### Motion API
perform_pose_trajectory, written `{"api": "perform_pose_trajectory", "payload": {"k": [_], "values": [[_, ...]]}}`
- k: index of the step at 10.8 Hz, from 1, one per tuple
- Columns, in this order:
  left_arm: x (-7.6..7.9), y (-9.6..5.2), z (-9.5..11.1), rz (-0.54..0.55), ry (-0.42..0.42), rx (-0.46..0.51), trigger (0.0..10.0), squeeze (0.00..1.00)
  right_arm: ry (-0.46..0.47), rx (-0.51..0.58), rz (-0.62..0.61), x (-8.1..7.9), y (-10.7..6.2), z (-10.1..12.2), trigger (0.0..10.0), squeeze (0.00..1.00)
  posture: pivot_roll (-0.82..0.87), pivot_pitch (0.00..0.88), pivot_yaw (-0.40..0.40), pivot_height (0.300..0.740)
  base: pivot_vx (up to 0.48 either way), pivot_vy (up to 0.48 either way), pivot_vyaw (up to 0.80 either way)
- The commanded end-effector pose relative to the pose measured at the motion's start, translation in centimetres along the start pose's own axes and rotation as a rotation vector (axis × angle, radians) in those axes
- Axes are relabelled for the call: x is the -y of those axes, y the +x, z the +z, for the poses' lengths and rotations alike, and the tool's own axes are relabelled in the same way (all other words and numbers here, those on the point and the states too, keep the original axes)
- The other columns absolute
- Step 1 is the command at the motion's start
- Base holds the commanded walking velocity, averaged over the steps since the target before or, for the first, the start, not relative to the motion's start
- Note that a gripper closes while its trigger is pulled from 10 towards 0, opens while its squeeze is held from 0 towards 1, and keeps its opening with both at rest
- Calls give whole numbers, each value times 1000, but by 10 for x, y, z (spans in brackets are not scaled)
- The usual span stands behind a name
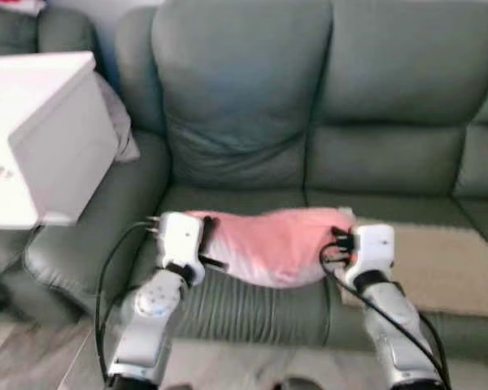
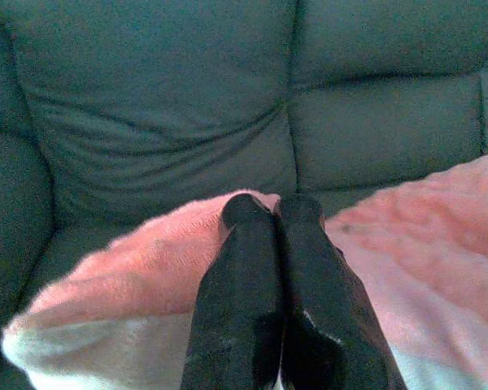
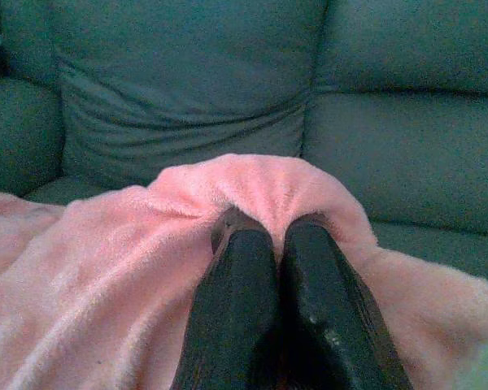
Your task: Move the pillow to the sofa
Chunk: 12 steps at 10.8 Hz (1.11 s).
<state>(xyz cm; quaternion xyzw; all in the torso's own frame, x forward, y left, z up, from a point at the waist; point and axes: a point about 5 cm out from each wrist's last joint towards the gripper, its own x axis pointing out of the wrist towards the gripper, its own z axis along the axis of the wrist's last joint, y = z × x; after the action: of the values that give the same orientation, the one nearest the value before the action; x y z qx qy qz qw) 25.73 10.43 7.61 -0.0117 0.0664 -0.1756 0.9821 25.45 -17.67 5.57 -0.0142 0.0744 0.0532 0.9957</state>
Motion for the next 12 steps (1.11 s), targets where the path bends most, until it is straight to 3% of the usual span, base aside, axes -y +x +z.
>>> {"api": "perform_pose_trajectory", "payload": {"k": [1,7,10,12], "values": [[-8,-1,7,20,26,27,10000,0,14,38,37,-12,5,8,10000,0,-19,0,3,740,398,0,0],[-18,0,5,91,75,24,10000,0,37,25,30,-10,2,4,10000,0,-22,0,13,740,56,0,0],[-43,3,-2,186,133,-44,10000,0,37,-9,29,-4,-1,3,10000,0,-29,0,16,740,0,0,0],[-58,0,-5,244,127,-91,10000,0,51,-32,2,-1,-2,4,10000,0,-33,54,22,740,0,0,0]]}}
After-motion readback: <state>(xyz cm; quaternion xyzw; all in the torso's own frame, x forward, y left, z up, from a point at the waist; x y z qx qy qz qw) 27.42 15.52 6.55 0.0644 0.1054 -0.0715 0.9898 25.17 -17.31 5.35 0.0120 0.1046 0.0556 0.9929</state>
